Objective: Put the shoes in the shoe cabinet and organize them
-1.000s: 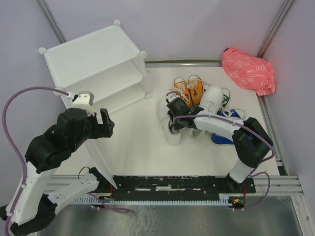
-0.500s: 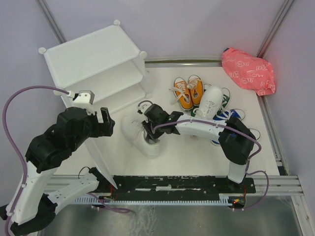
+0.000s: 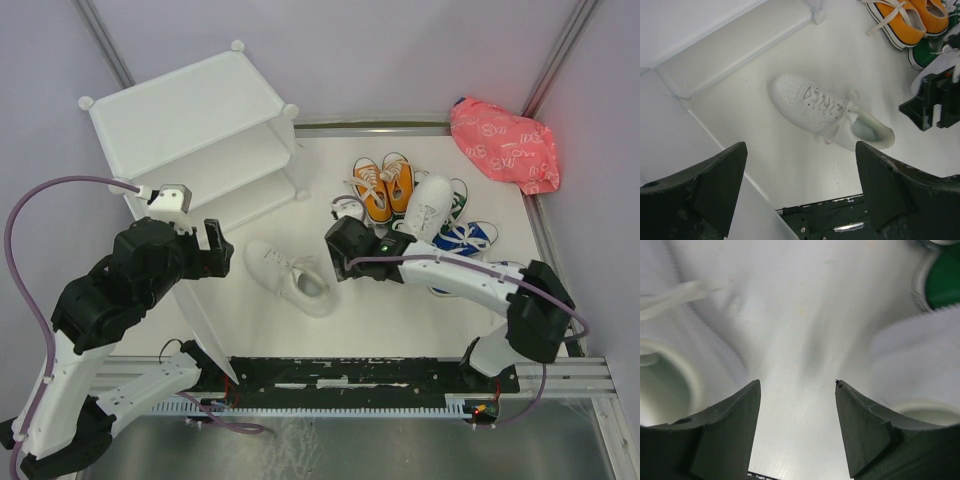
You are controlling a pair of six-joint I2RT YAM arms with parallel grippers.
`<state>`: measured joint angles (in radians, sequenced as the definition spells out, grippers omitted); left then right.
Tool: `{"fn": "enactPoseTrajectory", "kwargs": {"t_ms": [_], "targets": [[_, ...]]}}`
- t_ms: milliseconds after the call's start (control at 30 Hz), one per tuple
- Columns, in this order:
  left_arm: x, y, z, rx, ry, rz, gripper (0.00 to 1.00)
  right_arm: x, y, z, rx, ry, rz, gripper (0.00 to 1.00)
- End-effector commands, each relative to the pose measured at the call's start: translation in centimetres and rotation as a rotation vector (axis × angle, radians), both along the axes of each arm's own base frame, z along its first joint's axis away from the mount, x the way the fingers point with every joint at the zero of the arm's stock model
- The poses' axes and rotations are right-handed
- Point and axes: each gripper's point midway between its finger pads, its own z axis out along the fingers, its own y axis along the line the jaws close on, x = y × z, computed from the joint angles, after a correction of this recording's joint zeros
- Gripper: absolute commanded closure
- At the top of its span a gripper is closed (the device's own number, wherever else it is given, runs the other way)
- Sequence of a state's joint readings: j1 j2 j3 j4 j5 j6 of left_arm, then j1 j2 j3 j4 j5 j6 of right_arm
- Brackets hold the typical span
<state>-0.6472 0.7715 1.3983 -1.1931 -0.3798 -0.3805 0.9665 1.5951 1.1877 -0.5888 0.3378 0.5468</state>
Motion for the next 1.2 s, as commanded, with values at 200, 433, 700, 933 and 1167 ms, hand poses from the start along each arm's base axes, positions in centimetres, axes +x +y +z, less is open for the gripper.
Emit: {"fn": "enactPoseTrajectory", "kwargs": {"t_ms": [200, 433, 700, 933, 1167], "targets": [[0.7, -0.7, 0.8, 0.022, -0.061, -0.063, 0.04, -0.3, -8.7, 2.3, -0.026, -0.178, -0.391, 0.32], [0.5, -0.5, 1.4, 0.005, -0.088, -0.060, 0.04, 0.3, -9.6, 0.5, -0.085, -0.205, -0.461, 0.36], [0.3, -0.1, 1.9, 0.006, -0.096, -0.050, 0.04, 2.5, -10.7, -1.7, -0.115, -0.231, -0.518, 0.38], [0.1, 0.1, 1.8, 0.000, -0.089, -0.036, 0.04, 3.8, -10.8, -2.7, -0.199, -0.248, -0.385, 0.74], [0.3, 0.3, 1.6, 0.009, -0.086, -0.025, 0.04, 0.9, -4.1, 0.3, -0.100, -0.175, 0.151, 0.91]]}}
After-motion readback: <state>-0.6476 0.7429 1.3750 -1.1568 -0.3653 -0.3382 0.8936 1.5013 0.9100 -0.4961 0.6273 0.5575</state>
